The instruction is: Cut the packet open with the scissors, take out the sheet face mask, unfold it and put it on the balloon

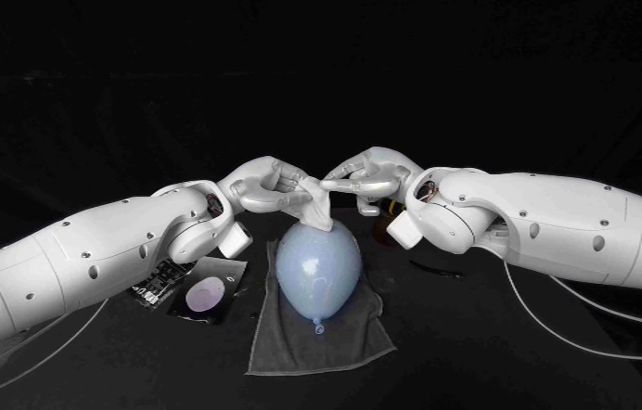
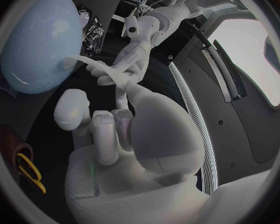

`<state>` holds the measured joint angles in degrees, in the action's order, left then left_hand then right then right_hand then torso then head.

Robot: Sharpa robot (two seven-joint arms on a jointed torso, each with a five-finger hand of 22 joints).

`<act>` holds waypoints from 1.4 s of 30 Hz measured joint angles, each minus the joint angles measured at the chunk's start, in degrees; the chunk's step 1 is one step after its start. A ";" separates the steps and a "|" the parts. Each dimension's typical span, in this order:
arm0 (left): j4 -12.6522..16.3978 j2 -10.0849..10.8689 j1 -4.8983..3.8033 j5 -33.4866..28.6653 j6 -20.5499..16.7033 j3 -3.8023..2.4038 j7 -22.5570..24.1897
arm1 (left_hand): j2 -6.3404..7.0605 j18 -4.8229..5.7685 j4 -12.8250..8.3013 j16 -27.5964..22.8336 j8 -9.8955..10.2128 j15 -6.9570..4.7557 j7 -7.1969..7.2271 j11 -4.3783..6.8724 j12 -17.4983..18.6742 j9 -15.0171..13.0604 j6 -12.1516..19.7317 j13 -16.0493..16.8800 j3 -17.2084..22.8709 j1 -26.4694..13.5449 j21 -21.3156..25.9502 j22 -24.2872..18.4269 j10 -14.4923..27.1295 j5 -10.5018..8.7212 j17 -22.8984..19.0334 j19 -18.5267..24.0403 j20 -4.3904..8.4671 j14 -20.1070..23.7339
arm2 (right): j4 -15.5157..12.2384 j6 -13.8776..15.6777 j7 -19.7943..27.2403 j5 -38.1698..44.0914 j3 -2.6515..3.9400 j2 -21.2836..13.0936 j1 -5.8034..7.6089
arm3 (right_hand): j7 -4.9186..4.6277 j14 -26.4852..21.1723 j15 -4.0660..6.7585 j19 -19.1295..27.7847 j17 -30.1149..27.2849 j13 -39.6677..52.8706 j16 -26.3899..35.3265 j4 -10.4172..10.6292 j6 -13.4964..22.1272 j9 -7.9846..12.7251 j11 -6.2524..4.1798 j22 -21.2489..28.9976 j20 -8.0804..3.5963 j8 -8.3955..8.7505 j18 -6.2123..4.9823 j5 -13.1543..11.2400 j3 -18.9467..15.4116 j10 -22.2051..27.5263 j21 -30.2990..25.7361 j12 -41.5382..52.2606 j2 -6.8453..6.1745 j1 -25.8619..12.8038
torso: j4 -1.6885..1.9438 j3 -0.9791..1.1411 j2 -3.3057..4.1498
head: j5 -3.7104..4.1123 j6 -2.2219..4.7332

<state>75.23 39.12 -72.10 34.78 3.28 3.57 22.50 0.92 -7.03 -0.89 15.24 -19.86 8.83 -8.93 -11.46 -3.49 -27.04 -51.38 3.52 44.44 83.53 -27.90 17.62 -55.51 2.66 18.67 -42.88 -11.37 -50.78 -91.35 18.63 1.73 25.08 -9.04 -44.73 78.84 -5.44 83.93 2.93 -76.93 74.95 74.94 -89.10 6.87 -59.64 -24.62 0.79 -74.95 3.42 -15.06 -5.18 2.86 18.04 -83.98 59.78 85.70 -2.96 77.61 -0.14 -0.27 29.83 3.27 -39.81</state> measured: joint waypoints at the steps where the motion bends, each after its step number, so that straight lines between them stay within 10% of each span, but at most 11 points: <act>1: 0.00 0.00 0.00 0.00 0.00 0.00 0.00 | 0.00 0.00 0.00 0.00 0.00 0.00 0.00 0.00 0.00 0.00 0.00 0.00 0.00 0.00 0.00 0.00 0.00 0.00 0.00 0.00 0.00 0.00 | -0.01 0.01 -0.01 0.01 0.00 0.00 0.00 | 0.00 0.00 0.00 0.00 0.00 0.00 -0.01 -0.39 0.00 0.00 0.00 0.00 0.00 0.00 0.00 0.00 0.38 0.00 0.00 -0.01 -0.22 0.22 | 0.00 0.00 0.00 | 0.00 -0.02; 21: -0.01 -0.02 0.00 0.02 0.00 -0.01 -0.02 | 0.00 0.00 0.00 0.00 0.00 0.00 0.00 0.00 0.00 -0.02 0.00 0.00 0.00 0.00 0.01 -0.02 0.00 0.00 -0.01 0.00 0.00 0.00 | -0.06 0.18 -0.15 0.12 -0.01 -0.05 0.00 | 0.45 -0.01 0.00 0.00 -0.05 -0.04 -0.22 -2.20 -0.45 0.17 -0.01 0.03 0.00 -0.02 0.05 -0.01 2.85 0.02 0.45 0.06 0.49 -0.04 | 0.01 0.01 0.00 | 0.07 -0.10; 33: -0.09 -0.25 0.00 0.05 0.02 0.01 -0.14 | 0.24 0.00 0.00 0.00 0.00 0.00 -0.05 0.00 0.00 -0.06 -0.05 0.00 0.00 -0.24 -0.44 0.19 0.00 0.00 -0.07 0.21 -0.21 0.00 | -0.29 -0.36 1.28 -0.45 -0.01 -0.16 0.00 | 1.04 -0.02 -0.01 -0.54 0.00 0.00 -0.60 -5.72 -1.24 -0.84 -0.49 0.00 -0.54 -2.79 0.39 -0.40 9.20 0.04 1.34 1.89 1.71 -0.35 | 0.01 0.04 -0.07 | -0.05 -0.04; 42: -0.10 -0.31 -0.02 -0.07 -0.41 0.00 -0.60 | 2.05 0.00 -0.63 -0.36 1.50 0.59 -3.49 0.13 0.00 0.09 1.91 -0.10 -0.68 -1.61 -1.27 0.95 2.99 0.00 -0.91 2.45 -0.58 1.27 | -0.76 -2.22 2.95 -1.10 0.00 -0.81 -0.01 | 0.89 0.14 0.15 -0.54 0.00 0.01 -0.60 -6.80 -1.09 -0.85 -0.48 0.01 -0.54 -3.32 0.40 -0.21 11.24 0.05 1.77 2.48 1.61 -1.79 | -0.03 0.05 -0.04 | 0.03 0.07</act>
<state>75.12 38.81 -72.12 34.71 2.87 3.58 21.90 2.97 -7.03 -1.52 14.88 -18.36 9.42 -12.42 -11.33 -3.49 -26.96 -49.47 3.42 43.76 81.92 -29.17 18.57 -52.52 2.66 17.76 -40.43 -11.96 -49.51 -92.11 16.40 4.68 23.98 -9.04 -45.54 78.83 -4.55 84.07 3.08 -77.47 74.95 74.95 -89.70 0.08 -60.73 -25.46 0.31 -74.94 2.88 -18.38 -4.78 2.66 29.28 -83.93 61.56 88.18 -1.36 75.82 -0.17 -0.21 29.79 3.30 -39.74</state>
